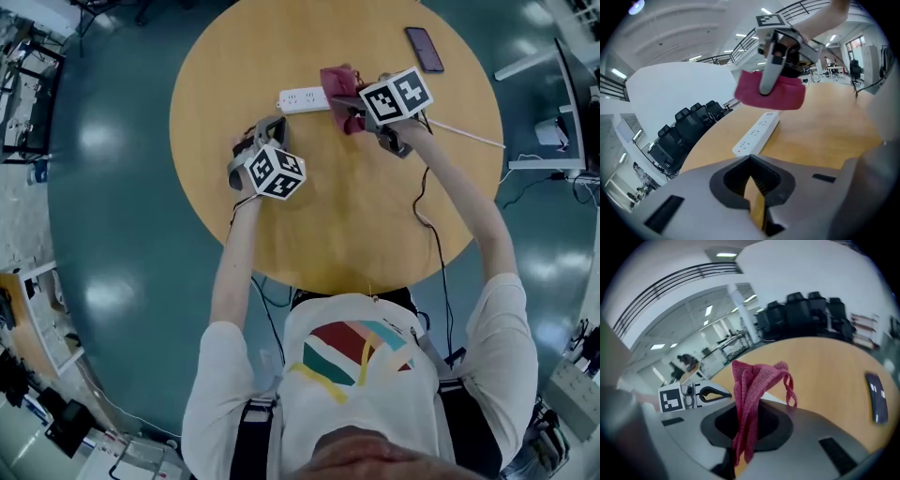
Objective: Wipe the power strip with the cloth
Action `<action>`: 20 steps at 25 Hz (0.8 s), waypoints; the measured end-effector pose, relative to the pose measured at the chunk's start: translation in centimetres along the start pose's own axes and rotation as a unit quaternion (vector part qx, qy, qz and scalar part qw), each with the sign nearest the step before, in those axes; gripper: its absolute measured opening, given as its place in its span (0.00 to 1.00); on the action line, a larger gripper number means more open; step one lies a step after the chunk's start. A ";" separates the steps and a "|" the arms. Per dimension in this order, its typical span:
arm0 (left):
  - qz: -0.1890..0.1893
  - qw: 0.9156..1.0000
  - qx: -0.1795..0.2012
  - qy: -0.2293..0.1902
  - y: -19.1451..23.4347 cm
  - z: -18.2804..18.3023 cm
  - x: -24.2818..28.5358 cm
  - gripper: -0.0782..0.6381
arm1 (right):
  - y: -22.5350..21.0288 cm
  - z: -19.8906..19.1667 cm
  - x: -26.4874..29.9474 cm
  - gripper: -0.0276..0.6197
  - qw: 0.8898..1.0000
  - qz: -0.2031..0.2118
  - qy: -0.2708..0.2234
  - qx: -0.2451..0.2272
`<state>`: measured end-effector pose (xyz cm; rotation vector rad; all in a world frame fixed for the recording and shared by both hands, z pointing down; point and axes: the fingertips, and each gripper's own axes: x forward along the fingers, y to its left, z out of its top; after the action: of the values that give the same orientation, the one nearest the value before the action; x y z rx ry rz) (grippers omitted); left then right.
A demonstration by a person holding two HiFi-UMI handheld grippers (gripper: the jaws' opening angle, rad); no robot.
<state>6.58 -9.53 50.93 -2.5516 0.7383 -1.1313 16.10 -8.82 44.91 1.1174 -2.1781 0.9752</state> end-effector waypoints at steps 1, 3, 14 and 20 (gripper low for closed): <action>-0.006 1.000 -0.009 0.001 -0.7 0.5 0.1 0.16 | 0.9 1.5 0.8 0.10 0.998 0.019 0.011 -0.067; -0.016 0.999 -0.039 0.009 -1.6 1.5 0.5 0.16 | 2.6 4.1 2.4 0.10 0.970 0.041 0.052 -0.234; -0.027 0.979 -0.198 0.037 2.0 4.6 3.7 0.16 | 8.6 8.6 13.8 0.10 0.621 0.205 0.303 -0.693; -0.043 0.968 -0.240 0.053 3.0 4.2 4.0 0.16 | 9.9 4.3 15.8 0.10 0.450 0.306 0.349 -0.763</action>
<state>10.98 -14.10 49.35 -2.9572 1.0479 -1.2499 -1.11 -15.68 49.59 -0.8737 -1.5601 -0.5323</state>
